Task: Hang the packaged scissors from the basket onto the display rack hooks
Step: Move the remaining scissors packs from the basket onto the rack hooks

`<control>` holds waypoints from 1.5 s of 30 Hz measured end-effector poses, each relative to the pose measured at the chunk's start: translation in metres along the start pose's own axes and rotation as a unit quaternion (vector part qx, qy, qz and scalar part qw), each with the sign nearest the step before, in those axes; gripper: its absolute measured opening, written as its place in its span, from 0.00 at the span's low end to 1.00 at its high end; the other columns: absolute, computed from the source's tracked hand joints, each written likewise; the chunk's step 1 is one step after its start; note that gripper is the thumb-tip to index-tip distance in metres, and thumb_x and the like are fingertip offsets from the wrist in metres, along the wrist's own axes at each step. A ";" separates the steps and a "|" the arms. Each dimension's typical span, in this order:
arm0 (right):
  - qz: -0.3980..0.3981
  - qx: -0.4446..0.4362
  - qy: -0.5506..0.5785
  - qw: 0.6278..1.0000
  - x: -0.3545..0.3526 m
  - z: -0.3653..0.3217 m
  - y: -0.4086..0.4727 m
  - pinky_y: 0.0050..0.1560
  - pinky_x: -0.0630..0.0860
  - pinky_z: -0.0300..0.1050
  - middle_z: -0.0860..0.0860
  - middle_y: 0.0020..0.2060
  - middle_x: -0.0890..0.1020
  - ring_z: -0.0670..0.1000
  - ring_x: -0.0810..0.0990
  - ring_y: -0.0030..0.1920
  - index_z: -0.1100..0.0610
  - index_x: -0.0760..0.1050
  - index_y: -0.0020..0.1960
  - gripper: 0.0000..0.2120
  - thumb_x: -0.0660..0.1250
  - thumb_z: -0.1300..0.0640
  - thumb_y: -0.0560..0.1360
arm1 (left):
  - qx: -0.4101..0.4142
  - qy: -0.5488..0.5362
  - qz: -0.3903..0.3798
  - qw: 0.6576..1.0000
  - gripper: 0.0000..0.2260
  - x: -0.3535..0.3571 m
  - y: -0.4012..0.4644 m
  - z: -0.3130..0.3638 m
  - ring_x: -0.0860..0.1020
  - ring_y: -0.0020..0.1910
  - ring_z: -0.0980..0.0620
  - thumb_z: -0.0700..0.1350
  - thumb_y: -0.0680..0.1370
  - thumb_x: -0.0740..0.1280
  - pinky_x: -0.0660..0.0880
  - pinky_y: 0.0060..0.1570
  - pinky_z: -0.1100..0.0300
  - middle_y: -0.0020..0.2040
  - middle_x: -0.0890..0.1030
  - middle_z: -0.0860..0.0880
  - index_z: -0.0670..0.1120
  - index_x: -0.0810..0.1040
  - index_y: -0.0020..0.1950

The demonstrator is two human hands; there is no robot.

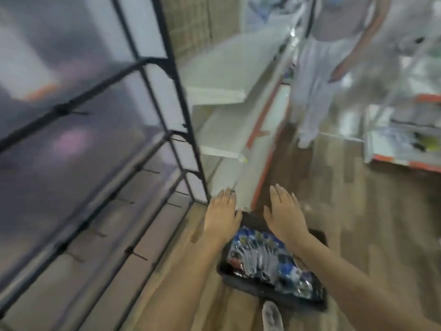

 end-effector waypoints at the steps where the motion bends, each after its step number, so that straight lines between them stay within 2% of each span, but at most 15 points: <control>1: -0.006 0.025 0.000 1.000 0.010 0.026 -0.006 0.73 0.54 0.52 0.60 0.72 0.64 0.56 0.61 0.73 0.64 0.59 0.74 0.27 0.59 0.55 0.79 | 0.017 -0.003 -0.016 1.000 0.24 0.019 0.008 0.016 0.55 0.75 0.47 0.50 0.82 0.53 0.51 0.74 0.53 0.76 0.57 0.43 0.42 0.58 0.75; 6: -0.083 0.113 0.006 0.990 0.081 0.133 -0.039 0.72 0.57 0.54 0.61 0.71 0.65 0.58 0.62 0.73 0.65 0.60 0.73 0.26 0.60 0.55 0.79 | 0.062 -0.006 -0.135 0.989 0.24 0.127 0.039 0.069 0.54 0.76 0.49 0.51 0.83 0.52 0.51 0.75 0.53 0.77 0.56 0.44 0.42 0.56 0.76; 10: -0.150 0.154 -0.002 0.977 0.158 0.191 -0.064 0.71 0.60 0.54 0.60 0.71 0.66 0.58 0.63 0.72 0.64 0.60 0.73 0.27 0.61 0.55 0.78 | 0.069 -0.014 -0.135 0.988 0.21 0.195 0.054 0.081 0.68 0.70 0.46 0.47 0.81 0.55 0.64 0.70 0.54 0.71 0.69 0.41 0.38 0.68 0.71; 12: -0.193 0.155 -0.012 0.969 0.199 0.210 -0.072 0.72 0.61 0.54 0.59 0.72 0.64 0.57 0.62 0.73 0.63 0.59 0.74 0.27 0.61 0.54 0.78 | 0.062 -0.011 -0.194 0.979 0.22 0.243 0.056 0.076 0.59 0.75 0.49 0.48 0.82 0.53 0.56 0.73 0.55 0.75 0.61 0.44 0.41 0.60 0.75; 14: -0.206 0.169 -0.010 0.964 0.236 0.228 -0.078 0.69 0.65 0.56 0.60 0.70 0.67 0.58 0.65 0.71 0.64 0.63 0.72 0.27 0.64 0.56 0.76 | 0.061 -0.002 -0.240 0.969 0.23 0.292 0.059 0.069 0.53 0.76 0.51 0.50 0.82 0.51 0.49 0.74 0.57 0.77 0.57 0.47 0.44 0.55 0.76; 17: -0.208 0.203 -0.004 0.957 0.292 0.255 -0.092 0.58 0.75 0.61 0.63 0.62 0.76 0.62 0.76 0.62 0.68 0.72 0.64 0.28 0.74 0.61 0.67 | 0.057 0.005 -0.264 0.963 0.24 0.351 0.064 0.061 0.55 0.75 0.49 0.50 0.82 0.52 0.47 0.74 0.57 0.76 0.59 0.45 0.42 0.57 0.76; 19: -0.213 0.230 0.003 0.950 0.328 0.270 -0.105 0.53 0.76 0.62 0.64 0.59 0.77 0.63 0.78 0.58 0.68 0.74 0.62 0.29 0.76 0.62 0.64 | 0.061 0.008 -0.288 0.956 0.24 0.392 0.065 0.059 0.57 0.75 0.48 0.50 0.82 0.52 0.48 0.74 0.57 0.75 0.60 0.45 0.42 0.58 0.75; 24: -0.221 0.252 0.024 0.942 0.419 0.301 -0.134 0.61 0.72 0.62 0.64 0.64 0.73 0.63 0.73 0.64 0.68 0.68 0.68 0.29 0.71 0.62 0.69 | 0.094 0.005 -0.332 0.938 0.23 0.499 0.075 0.069 0.54 0.75 0.49 0.51 0.83 0.50 0.48 0.74 0.57 0.76 0.57 0.46 0.43 0.55 0.76; 29: -0.237 0.246 0.021 0.940 0.501 0.318 -0.133 0.62 0.72 0.61 0.65 0.64 0.73 0.64 0.74 0.62 0.68 0.67 0.67 0.29 0.70 0.59 0.71 | 0.105 -0.038 -0.338 0.934 0.23 0.587 0.089 0.072 0.55 0.75 0.49 0.50 0.83 0.53 0.48 0.73 0.59 0.76 0.58 0.45 0.43 0.57 0.75; 33: -0.224 0.243 0.034 0.943 0.549 0.329 -0.112 0.67 0.66 0.56 0.63 0.70 0.65 0.62 0.66 0.69 0.65 0.61 0.72 0.29 0.65 0.56 0.76 | 0.088 -0.084 -0.332 0.935 0.22 0.641 0.106 0.071 0.58 0.74 0.47 0.47 0.82 0.57 0.51 0.72 0.59 0.74 0.62 0.43 0.40 0.61 0.74; 37: -0.214 0.247 0.077 0.942 0.589 0.338 -0.090 0.67 0.64 0.54 0.63 0.70 0.65 0.62 0.65 0.69 0.65 0.57 0.74 0.31 0.64 0.54 0.77 | 0.055 -0.130 -0.291 0.946 0.19 0.676 0.131 0.068 0.67 0.68 0.40 0.44 0.80 0.60 0.62 0.67 0.51 0.69 0.69 0.37 0.35 0.68 0.68; 39: -0.218 0.246 0.091 0.940 0.609 0.342 -0.083 0.66 0.66 0.54 0.62 0.69 0.66 0.61 0.67 0.67 0.64 0.58 0.73 0.31 0.63 0.51 0.76 | 0.028 -0.142 -0.273 0.951 0.19 0.689 0.145 0.067 0.68 0.66 0.40 0.44 0.80 0.61 0.64 0.65 0.51 0.67 0.70 0.37 0.35 0.68 0.67; 41: -0.218 0.264 0.101 0.934 0.622 0.347 -0.079 0.67 0.65 0.55 0.63 0.71 0.64 0.61 0.65 0.69 0.63 0.55 0.75 0.34 0.61 0.46 0.77 | 0.011 -0.166 -0.244 0.956 0.18 0.697 0.158 0.069 0.69 0.63 0.40 0.44 0.80 0.62 0.67 0.62 0.50 0.63 0.71 0.38 0.35 0.69 0.66; 43: -0.221 0.298 0.101 0.923 0.630 0.354 -0.078 0.71 0.60 0.53 0.62 0.74 0.56 0.60 0.58 0.73 0.62 0.48 0.76 0.38 0.59 0.42 0.77 | 0.001 -0.183 -0.208 0.961 0.19 0.700 0.171 0.074 0.69 0.63 0.42 0.45 0.80 0.62 0.68 0.62 0.49 0.64 0.70 0.39 0.36 0.68 0.67; 45: -0.209 0.317 0.101 0.920 0.636 0.359 -0.074 0.71 0.59 0.53 0.62 0.74 0.56 0.60 0.57 0.73 0.62 0.47 0.76 0.40 0.60 0.41 0.76 | -0.022 -0.196 -0.185 0.963 0.22 0.701 0.181 0.077 0.66 0.66 0.45 0.48 0.80 0.61 0.66 0.64 0.54 0.67 0.67 0.41 0.38 0.64 0.71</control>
Point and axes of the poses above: each hand's wrist, its own y-axis towards the middle knuckle, its own x-axis out of the palm, z = x × y, the point moved 9 cm from there along y, towards the middle knuckle
